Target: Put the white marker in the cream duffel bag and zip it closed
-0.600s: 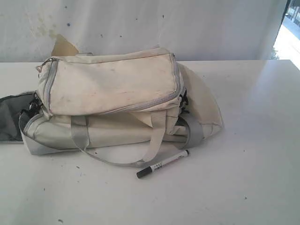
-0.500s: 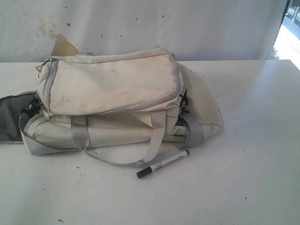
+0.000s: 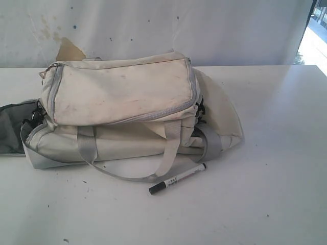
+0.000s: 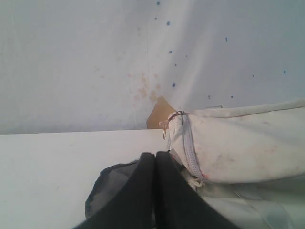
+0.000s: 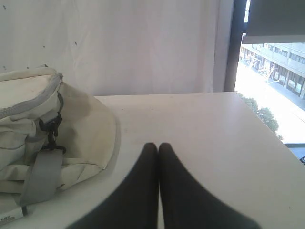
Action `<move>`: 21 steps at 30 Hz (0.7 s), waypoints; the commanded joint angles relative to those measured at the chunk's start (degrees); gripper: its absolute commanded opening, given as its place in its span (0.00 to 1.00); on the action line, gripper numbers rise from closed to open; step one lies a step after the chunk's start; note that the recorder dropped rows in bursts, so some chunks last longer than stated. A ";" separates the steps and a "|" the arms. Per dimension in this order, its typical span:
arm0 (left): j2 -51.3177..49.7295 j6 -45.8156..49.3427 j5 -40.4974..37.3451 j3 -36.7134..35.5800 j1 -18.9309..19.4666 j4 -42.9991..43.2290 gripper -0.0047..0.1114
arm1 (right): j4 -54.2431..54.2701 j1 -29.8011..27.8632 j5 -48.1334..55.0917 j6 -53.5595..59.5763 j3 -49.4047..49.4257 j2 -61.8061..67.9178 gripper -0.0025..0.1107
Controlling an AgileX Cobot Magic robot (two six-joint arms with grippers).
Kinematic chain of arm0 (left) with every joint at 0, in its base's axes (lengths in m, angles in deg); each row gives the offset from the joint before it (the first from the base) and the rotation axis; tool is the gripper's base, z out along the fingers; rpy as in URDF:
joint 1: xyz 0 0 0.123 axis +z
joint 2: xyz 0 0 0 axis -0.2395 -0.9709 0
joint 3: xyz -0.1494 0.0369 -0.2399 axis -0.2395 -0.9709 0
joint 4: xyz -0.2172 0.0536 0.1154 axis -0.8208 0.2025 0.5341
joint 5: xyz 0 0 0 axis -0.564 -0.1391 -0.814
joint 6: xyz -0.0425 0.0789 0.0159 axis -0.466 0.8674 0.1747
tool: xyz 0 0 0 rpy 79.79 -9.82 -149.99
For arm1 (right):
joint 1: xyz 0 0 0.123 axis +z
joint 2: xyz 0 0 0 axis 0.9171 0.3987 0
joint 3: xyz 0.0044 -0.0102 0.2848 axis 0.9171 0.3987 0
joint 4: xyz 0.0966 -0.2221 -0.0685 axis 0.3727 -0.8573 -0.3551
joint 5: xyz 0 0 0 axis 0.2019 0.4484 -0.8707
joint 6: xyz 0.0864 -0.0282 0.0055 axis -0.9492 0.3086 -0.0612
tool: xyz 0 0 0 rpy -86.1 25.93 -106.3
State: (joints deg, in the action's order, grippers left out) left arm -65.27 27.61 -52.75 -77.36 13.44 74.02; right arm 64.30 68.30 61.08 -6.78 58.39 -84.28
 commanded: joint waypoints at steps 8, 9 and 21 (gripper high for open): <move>0.16 -0.12 13.21 0.88 -0.29 -2.84 0.04 | 0.07 -0.16 -5.74 -0.99 -1.54 -0.17 0.02; 0.16 -0.12 12.58 1.98 -0.29 -2.84 0.04 | 0.07 -0.16 -5.74 -0.99 -2.47 -0.17 0.02; 0.16 -0.28 -3.45 17.62 -0.29 -5.38 0.04 | 0.07 -0.16 0.83 -0.99 -13.26 -0.17 0.02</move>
State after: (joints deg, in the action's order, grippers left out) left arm -65.27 27.61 -50.65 -62.87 13.44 69.87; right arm 64.30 68.30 59.24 -7.37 47.19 -84.36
